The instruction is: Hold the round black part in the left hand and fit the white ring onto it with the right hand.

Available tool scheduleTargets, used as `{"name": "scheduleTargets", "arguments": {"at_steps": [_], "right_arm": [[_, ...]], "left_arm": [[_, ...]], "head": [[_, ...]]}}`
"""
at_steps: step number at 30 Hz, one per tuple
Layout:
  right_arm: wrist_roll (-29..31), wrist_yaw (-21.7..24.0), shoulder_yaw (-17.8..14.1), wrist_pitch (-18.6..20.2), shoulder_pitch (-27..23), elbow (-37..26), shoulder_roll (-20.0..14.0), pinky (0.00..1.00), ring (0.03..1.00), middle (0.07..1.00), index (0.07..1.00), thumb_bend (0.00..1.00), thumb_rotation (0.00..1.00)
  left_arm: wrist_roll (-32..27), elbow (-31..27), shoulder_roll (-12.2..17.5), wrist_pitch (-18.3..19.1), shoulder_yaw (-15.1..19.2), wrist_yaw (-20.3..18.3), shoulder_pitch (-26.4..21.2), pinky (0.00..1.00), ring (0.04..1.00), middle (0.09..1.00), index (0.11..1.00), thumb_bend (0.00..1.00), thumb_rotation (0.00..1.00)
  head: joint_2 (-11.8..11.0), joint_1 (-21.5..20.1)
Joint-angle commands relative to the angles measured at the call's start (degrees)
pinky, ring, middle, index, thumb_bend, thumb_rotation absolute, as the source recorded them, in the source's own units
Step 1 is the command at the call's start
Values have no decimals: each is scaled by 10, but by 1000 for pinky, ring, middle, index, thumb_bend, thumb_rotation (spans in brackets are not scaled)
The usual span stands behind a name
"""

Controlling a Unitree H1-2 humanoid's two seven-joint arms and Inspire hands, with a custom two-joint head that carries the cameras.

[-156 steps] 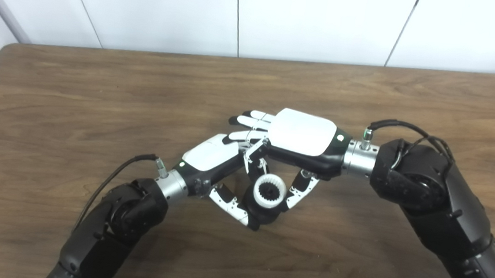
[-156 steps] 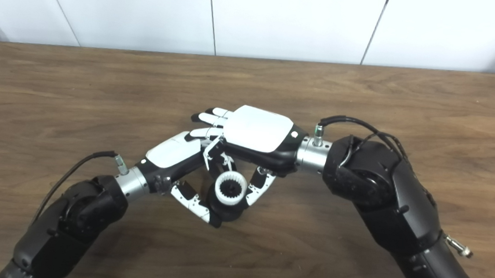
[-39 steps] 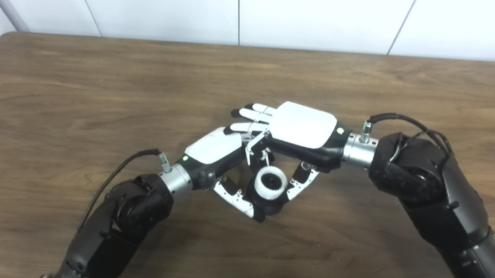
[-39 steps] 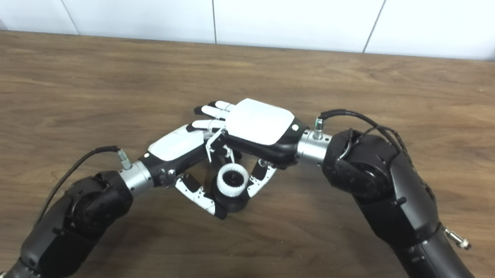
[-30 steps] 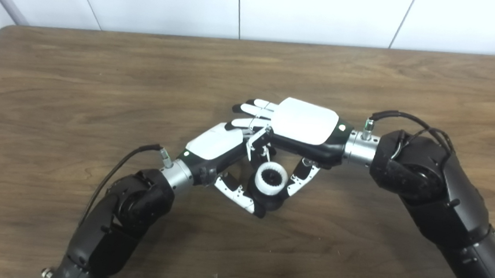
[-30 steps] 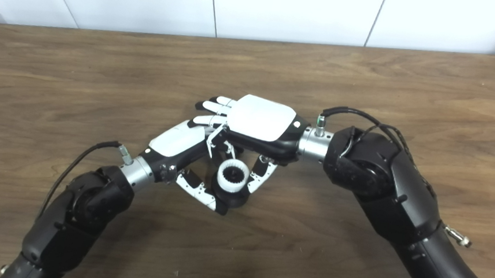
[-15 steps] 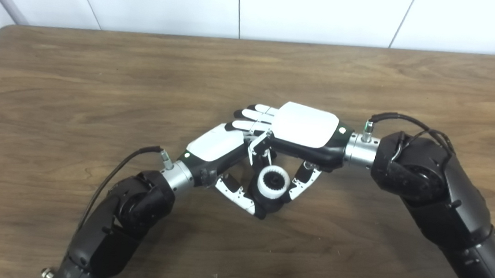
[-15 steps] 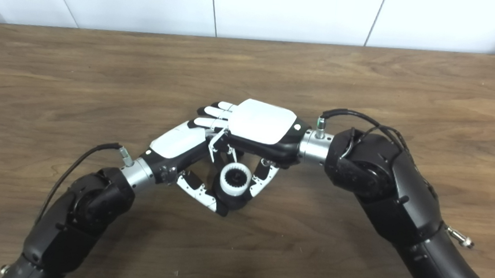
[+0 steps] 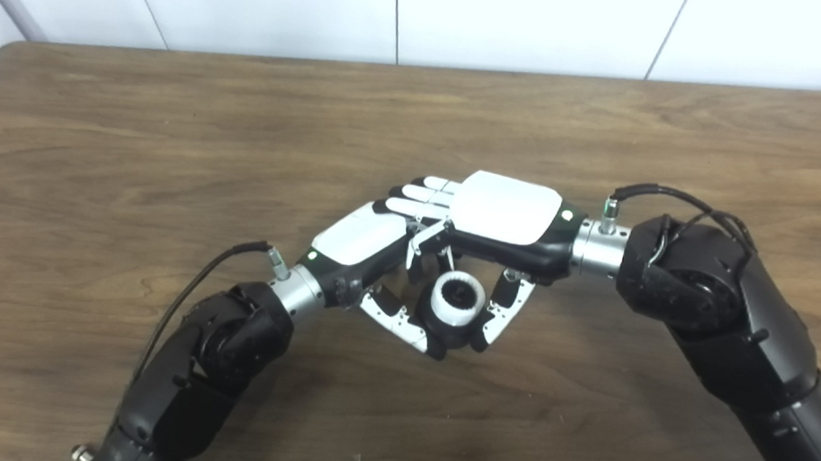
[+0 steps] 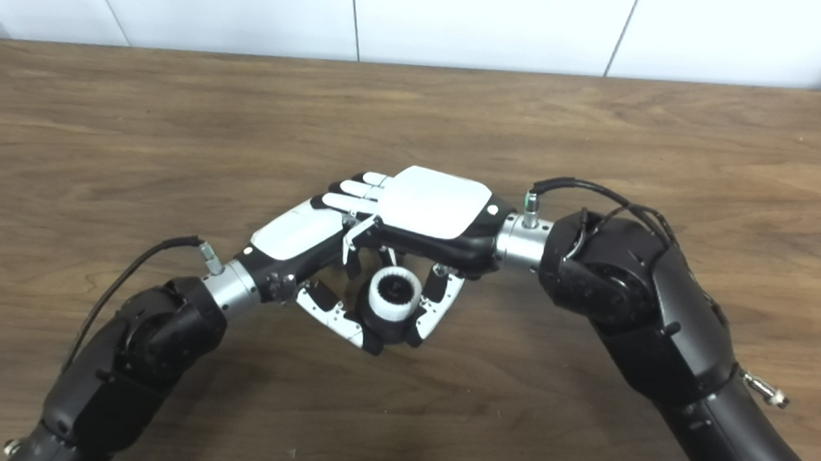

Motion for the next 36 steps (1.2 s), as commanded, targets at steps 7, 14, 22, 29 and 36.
{"name": "scheduleTargets", "arguments": {"at_steps": [7,14,22,29,36], "right_arm": [[7,-9,-3,-13,-10,-17,-5,1000,1000,998,682,1000,276],[5,-10,-7,-13,-14,-36,-6,1000,1000,1000,815,1000,272],[26,-9,-24,1,-34,-55,1,1000,1000,1000,953,1000,285],[31,-4,-38,24,-55,-70,5,1000,1000,1000,963,1000,311],[30,1,-49,51,-77,-81,8,1000,1000,1000,958,1000,313]], "left_arm": [[-11,-13,-5,-13,10,22,-21,1000,939,738,480,523,64],[4,-5,0,-26,7,35,-21,1000,910,728,489,523,63],[8,21,11,-62,9,59,-20,1000,922,755,480,523,58],[56,61,27,-109,4,104,-24,1000,880,692,481,524,56],[85,90,44,-124,-3,119,-30,1000,900,689,482,524,56]], "head": [[1,0],[0,-4],[-2,-5],[-5,-8],[-7,-15]]}}
